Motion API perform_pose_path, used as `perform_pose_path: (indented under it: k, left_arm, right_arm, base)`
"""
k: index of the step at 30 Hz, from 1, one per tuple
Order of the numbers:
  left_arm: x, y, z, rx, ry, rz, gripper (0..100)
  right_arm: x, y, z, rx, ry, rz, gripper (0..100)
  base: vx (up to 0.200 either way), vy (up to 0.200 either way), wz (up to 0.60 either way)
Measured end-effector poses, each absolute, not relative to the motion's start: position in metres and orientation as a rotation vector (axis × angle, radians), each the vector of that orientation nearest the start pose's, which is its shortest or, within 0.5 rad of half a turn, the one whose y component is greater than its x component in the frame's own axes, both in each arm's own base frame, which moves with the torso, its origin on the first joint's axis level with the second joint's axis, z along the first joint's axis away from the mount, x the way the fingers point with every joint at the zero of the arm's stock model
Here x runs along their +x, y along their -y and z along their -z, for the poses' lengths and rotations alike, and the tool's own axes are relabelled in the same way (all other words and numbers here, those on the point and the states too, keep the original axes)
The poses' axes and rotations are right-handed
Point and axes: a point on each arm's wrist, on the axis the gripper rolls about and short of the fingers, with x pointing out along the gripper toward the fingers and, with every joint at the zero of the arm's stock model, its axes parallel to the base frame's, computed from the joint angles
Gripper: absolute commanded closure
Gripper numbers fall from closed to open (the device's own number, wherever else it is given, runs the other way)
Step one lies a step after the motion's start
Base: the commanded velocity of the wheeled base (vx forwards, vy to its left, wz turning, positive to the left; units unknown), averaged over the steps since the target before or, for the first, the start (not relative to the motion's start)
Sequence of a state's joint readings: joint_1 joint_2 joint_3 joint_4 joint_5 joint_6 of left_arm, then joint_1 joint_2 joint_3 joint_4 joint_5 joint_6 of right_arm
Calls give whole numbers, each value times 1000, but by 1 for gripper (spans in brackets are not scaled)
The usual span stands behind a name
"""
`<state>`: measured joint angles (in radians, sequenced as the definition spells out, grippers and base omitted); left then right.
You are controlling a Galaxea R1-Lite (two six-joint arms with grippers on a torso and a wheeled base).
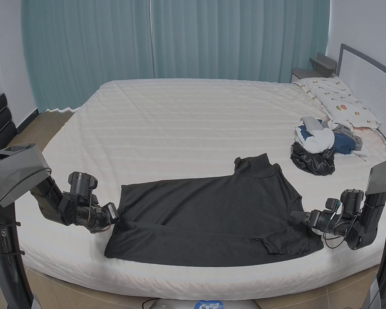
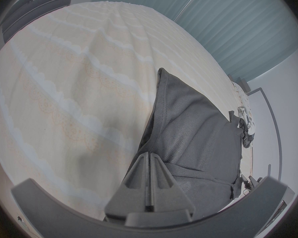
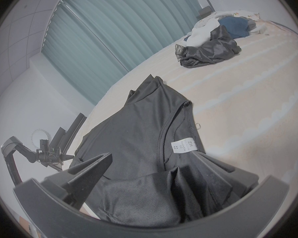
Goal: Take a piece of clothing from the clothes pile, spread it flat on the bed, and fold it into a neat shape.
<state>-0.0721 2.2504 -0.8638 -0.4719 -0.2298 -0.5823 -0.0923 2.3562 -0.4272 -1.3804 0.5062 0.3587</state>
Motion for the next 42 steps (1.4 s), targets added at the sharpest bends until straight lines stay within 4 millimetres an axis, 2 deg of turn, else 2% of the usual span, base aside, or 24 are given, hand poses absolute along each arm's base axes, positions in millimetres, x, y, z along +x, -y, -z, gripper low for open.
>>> perform_pose_path:
  k: [3,4,20,42]
  left_arm:
    - [356,31,5,-609,-974,6,100]
    - [356,31,5,-609,-974,6,100]
    - [356,31,6,-608,-974,7,100]
    - [352,31,8,-613,-985,-1,100]
  right_arm:
    - [306,16,33,502,-608,-309,0]
    - [305,16,35,495,-612,-311,100]
    - [300,22,51,451,-650,-299,100]
    - [317,31,34,499,-482,-276,100]
  base:
    - [0,0,0]
    - [0,0,0]
    - [0,0,0]
    - [0,0,0]
